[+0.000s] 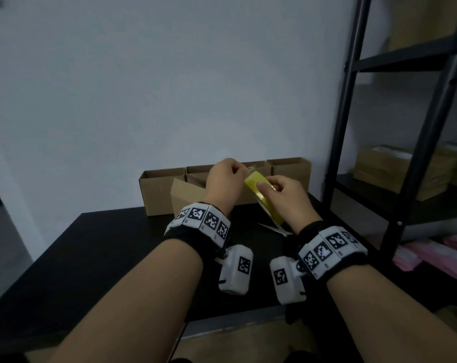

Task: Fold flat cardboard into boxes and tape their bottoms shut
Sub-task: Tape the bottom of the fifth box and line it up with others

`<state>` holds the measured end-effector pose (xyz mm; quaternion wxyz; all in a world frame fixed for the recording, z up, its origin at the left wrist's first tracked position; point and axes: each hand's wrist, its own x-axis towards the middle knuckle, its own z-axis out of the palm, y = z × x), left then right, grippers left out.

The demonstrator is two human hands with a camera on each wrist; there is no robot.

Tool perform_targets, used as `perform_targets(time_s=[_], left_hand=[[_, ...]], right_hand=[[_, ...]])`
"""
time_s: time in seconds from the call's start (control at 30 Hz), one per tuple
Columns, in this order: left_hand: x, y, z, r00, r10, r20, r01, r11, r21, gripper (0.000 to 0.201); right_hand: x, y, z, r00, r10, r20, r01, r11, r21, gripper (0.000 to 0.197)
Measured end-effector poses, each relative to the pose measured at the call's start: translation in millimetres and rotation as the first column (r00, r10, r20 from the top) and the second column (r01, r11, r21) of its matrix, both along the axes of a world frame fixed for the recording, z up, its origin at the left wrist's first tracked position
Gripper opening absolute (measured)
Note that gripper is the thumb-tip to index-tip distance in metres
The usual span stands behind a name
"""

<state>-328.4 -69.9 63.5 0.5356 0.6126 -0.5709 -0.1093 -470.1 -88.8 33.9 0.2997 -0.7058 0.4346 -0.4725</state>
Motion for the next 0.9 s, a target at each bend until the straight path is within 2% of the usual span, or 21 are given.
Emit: perform_targets(time_s=[0.17,0.4,0.57,0.7,0.9], left_hand=[[1.2,1.0,1.8,1.0,0.003,0.021,-0.003,1.0,-0.011,0.013],[-0.7,8.4,2.5,0.997,-0.045,0.062,0.045,0.999,-0.002,0.009],[1.5,8.6,5.9,0.989,-0.073,0.129,0.071,0.997,0.015,0.01],[-0.7,8.6,4.2,0.973,-0.054,0.223,0.051,0.998,0.022,0.012],[0.1,5.6,0.6,0.965,-0.046,0.259,0.048,0.999,-0.002,0.011]], right_hand=[[-0.6,-0.2,1.3,0.999,-0.004,0.035,0.004,1.0,-0.006,0.041],[-2.9,-1.8,-2.9,0.996,-0.054,0.068,0.054,0.999,0.002,0.028],[-3.9,-2.2,-2.9,0.997,0.01,0.075,-0.016,0.997,0.081,0.032],[-4.2,-2.6,-0.2,0.997,0.034,0.07,-0.04,0.995,0.089,0.02],[-3.2,-5.2,0.6,0.994,0.038,0.102,-0.049,0.994,0.102,0.017]])
